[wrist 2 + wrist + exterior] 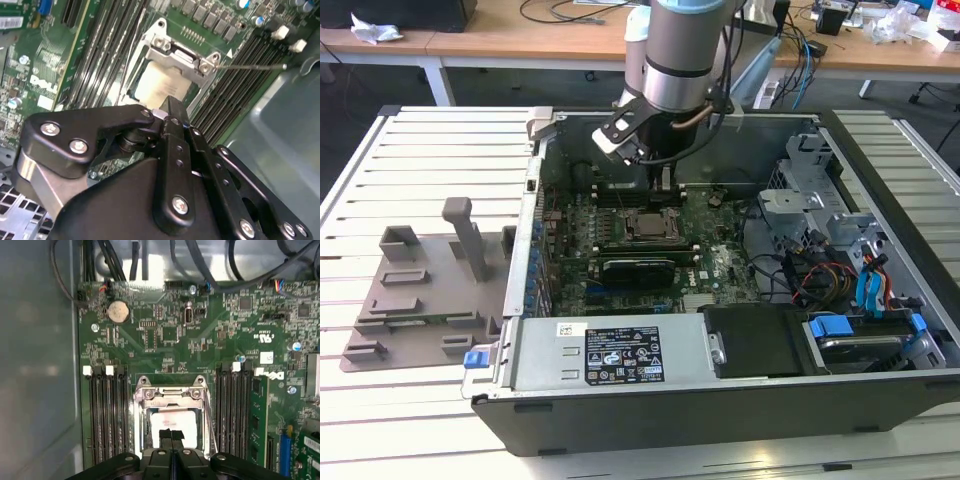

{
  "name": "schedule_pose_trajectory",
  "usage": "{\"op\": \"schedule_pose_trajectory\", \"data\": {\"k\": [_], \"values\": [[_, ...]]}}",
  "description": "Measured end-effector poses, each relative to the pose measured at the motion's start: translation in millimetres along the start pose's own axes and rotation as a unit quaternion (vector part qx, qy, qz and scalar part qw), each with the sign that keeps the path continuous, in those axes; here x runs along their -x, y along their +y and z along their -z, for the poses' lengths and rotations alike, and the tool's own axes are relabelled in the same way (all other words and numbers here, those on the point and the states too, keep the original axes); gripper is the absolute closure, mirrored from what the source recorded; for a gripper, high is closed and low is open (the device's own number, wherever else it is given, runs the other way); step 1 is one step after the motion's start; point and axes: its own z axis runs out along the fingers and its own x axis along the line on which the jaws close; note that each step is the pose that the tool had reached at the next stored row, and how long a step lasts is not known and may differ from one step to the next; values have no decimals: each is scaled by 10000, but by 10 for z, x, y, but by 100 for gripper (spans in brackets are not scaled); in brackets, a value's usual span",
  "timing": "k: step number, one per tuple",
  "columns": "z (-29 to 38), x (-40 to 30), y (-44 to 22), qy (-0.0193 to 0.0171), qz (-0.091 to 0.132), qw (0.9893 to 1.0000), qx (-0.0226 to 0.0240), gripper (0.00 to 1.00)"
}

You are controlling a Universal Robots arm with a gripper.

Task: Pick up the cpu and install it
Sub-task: 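Close the cpu cover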

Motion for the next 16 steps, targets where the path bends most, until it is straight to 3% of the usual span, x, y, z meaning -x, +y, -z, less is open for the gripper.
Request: {"op": "schedule_pose_trajectory", "data": {"k": [4,13,16], "values": [[-79,1,-66,-1,0,10000,0,89],[-202,0,-69,0,0,10000,0,89],[-224,0,-100,-1,0,10000,-1,89]]}}
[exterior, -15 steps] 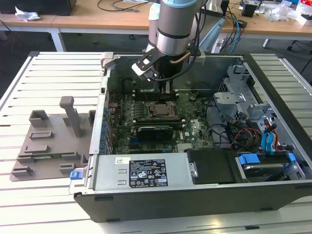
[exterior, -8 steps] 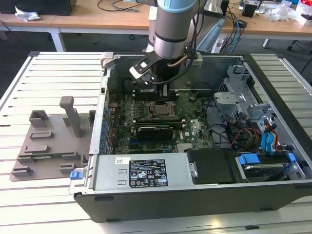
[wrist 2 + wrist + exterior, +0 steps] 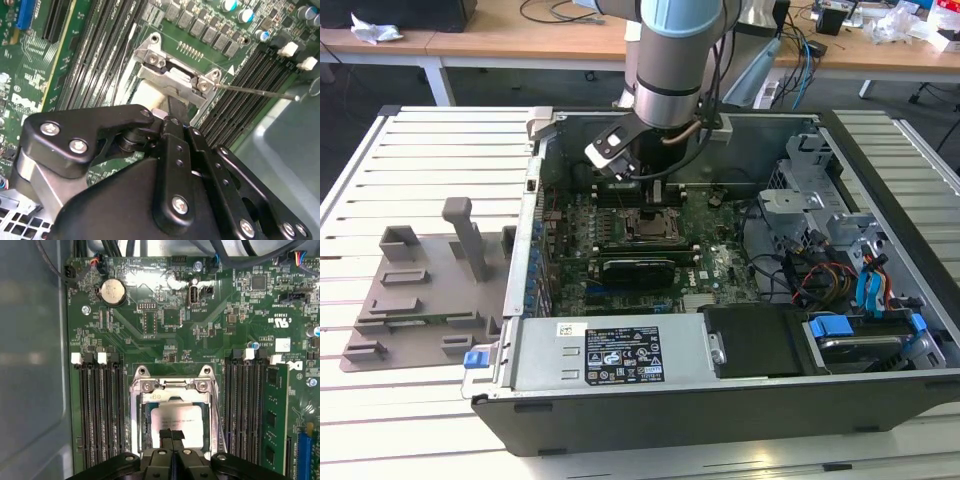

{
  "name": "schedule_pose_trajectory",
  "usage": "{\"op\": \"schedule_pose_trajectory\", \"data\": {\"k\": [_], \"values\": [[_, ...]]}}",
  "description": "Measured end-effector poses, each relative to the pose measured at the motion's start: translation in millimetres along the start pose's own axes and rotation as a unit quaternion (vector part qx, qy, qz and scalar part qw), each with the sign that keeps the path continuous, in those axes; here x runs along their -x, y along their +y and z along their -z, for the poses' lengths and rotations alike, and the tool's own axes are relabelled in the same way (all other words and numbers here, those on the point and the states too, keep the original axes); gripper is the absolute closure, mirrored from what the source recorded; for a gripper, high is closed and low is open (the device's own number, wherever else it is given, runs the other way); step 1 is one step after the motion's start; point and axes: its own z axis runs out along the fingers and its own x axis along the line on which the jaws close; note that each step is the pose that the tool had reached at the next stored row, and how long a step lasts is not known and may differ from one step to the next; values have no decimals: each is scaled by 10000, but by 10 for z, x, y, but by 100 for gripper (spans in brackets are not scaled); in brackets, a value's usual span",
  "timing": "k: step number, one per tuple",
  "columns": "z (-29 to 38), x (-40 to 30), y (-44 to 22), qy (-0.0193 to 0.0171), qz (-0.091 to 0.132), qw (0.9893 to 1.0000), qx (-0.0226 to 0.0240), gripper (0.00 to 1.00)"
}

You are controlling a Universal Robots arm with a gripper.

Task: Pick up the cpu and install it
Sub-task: 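Close the cpu cover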

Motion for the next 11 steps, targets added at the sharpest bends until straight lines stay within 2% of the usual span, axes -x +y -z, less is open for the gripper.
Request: {"op": "schedule_pose_trajectory", "data": {"k": [2,4,6,9,10,11], "values": [[-20,-1,-57,1,0,10000,1,89],[-62,-3,-83,1,0,10000,1,89],[-71,-3,-86,0,0,10000,0,89],[-97,-6,-84,-3,0,10000,-3,89],[-99,-8,-62,0,-2,10000,-3,89],[-97,-9,-7,-1,1,10000,1,89]]}}
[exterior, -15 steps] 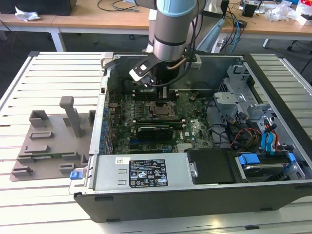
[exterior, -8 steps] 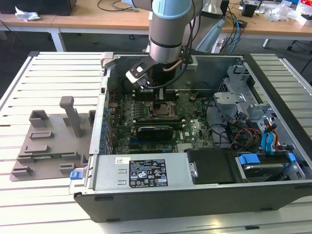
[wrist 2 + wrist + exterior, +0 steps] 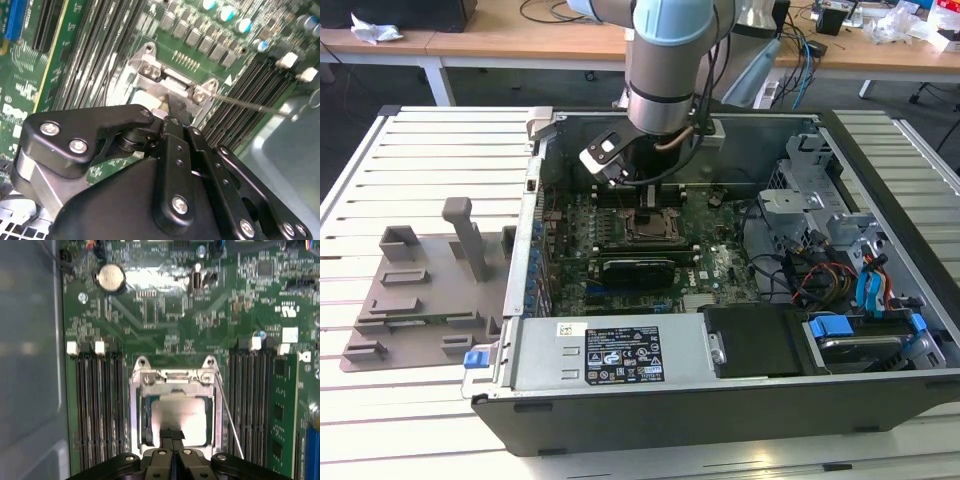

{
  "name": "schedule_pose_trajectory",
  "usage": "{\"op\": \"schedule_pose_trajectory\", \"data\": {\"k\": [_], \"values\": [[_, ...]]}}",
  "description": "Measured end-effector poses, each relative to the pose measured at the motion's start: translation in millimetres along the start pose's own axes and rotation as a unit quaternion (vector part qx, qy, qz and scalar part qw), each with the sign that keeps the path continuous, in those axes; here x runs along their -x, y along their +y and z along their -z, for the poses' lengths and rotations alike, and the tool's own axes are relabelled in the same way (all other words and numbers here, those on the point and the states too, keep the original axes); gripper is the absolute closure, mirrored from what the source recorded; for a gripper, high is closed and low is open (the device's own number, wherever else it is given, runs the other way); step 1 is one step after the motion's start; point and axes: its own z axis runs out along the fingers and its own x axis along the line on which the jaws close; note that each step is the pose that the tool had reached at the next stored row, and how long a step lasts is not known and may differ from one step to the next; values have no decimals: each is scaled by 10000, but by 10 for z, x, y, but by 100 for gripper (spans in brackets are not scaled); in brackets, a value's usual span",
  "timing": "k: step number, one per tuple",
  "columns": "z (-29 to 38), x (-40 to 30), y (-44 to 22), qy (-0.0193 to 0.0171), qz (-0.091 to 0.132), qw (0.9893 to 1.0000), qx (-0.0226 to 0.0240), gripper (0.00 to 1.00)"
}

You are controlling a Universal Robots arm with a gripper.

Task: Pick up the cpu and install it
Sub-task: 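Close the cpu cover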

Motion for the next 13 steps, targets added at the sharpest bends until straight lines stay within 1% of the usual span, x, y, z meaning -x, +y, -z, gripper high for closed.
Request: {"op": "schedule_pose_trajectory", "data": {"k": [2,3,4,5,6,7,9,10,13], "values": [[2,-1,42,1,0,10000,0,89],[3,-2,77,1,0,10000,0,89],[6,-3,84,3,1,10000,1,89],[32,-5,87,11,0,10000,5,89],[58,-2,89,2,1,10000,0,89],[60,-3,94,3,0,10000,1,89],[70,-2,124,1,-1,10000,-3,89],[77,-3,156,1,0,10000,-7,89],[88,-3,201,1,0,10000,-13,89]]}}
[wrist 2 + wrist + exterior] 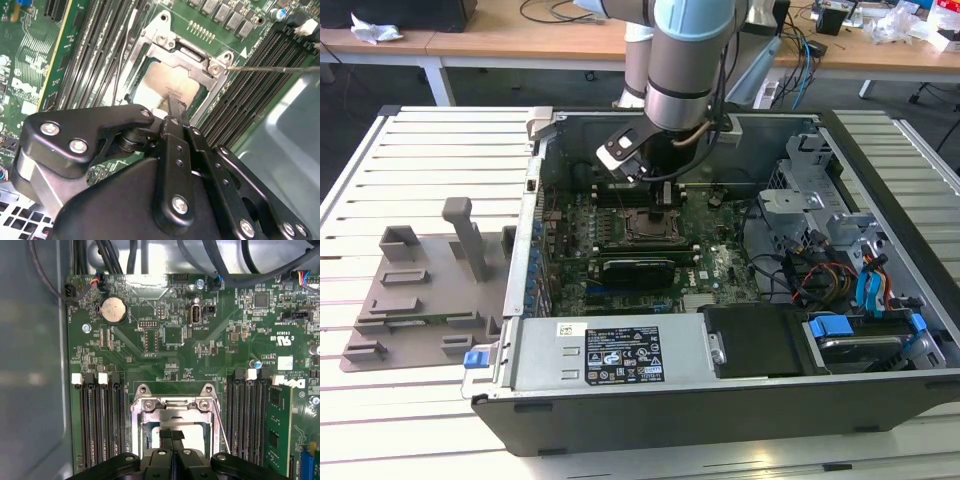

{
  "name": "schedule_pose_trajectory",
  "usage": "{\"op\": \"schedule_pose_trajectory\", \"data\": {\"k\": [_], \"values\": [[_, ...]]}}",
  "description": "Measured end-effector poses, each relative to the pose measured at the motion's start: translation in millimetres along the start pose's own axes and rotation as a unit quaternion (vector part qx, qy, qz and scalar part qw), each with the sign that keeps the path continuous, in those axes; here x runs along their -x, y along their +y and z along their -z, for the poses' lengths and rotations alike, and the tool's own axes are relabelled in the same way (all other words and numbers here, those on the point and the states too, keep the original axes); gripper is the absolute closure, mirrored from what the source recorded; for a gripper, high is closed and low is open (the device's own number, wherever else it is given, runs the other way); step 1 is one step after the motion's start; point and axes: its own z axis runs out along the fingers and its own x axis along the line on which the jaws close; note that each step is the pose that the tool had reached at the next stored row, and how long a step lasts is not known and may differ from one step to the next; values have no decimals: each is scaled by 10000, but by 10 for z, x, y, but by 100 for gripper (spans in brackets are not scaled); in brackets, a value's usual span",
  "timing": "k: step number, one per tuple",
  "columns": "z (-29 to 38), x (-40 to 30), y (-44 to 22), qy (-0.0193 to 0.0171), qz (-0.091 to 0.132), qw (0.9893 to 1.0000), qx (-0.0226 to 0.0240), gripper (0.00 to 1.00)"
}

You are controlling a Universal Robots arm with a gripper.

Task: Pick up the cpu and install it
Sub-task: 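Close the cpu cover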

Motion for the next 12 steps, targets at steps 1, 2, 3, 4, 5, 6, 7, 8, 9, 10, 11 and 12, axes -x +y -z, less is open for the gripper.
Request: {"op": "schedule_pose_trajectory", "data": {"k": [1,2,3,4,5,6,7,8,9,10,11,12], "values": [[13,0,14,0,0,10000,-1,89],[23,0,18,0,0,10000,-1,89],[29,0,19,0,-1,10000,-1,89],[42,0,19,0,-1,10000,-1,89],[62,0,19,0,0,10000,-1,89],[76,0,18,1,0,10000,-1,89],[88,0,17,0,0,10000,-1,89],[113,0,16,0,0,10000,-1,89],[130,0,15,0,0,10000,-1,89],[142,1,15,0,-1,10000,-1,89],[150,1,14,0,0,10000,-1,89],[163,1,14,0,0,10000,-1,89]]}}
